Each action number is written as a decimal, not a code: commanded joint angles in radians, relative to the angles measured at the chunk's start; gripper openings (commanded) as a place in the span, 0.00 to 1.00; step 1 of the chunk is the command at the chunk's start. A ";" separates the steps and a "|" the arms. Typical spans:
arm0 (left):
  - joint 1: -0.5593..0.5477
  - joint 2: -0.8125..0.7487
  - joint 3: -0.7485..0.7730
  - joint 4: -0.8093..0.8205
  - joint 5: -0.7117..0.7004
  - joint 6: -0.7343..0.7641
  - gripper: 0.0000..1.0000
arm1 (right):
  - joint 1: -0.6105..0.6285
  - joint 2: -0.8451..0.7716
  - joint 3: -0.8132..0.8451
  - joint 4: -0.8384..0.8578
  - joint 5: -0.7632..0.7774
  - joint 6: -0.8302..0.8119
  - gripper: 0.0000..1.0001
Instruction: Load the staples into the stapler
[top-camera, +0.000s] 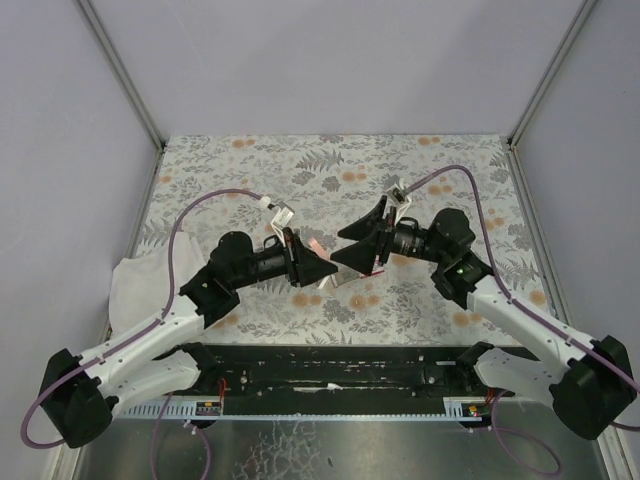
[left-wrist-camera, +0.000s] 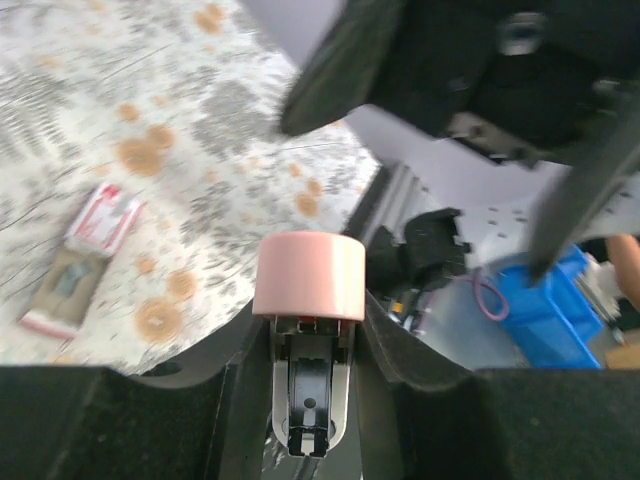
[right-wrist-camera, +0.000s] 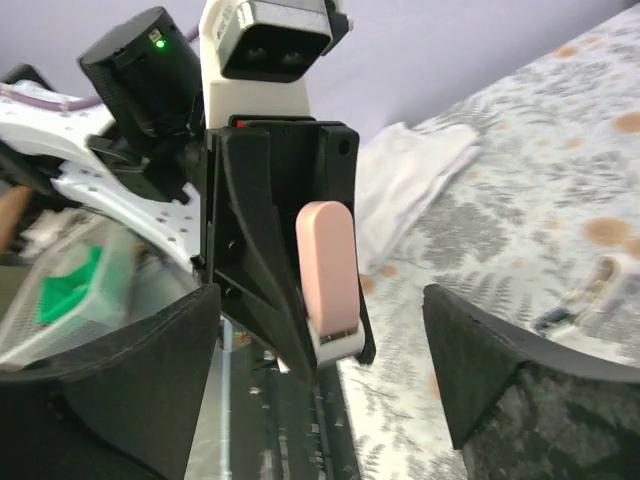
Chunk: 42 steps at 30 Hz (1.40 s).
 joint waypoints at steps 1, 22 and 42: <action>0.001 -0.019 0.030 -0.272 -0.271 0.051 0.00 | -0.009 -0.107 0.055 -0.235 0.177 -0.182 0.97; 0.239 0.461 0.176 -0.478 -0.656 0.108 0.00 | -0.029 -0.152 0.036 -0.631 0.521 -0.285 0.99; 0.262 0.750 0.283 -0.433 -0.701 0.173 0.00 | -0.029 -0.132 0.015 -0.612 0.526 -0.262 0.99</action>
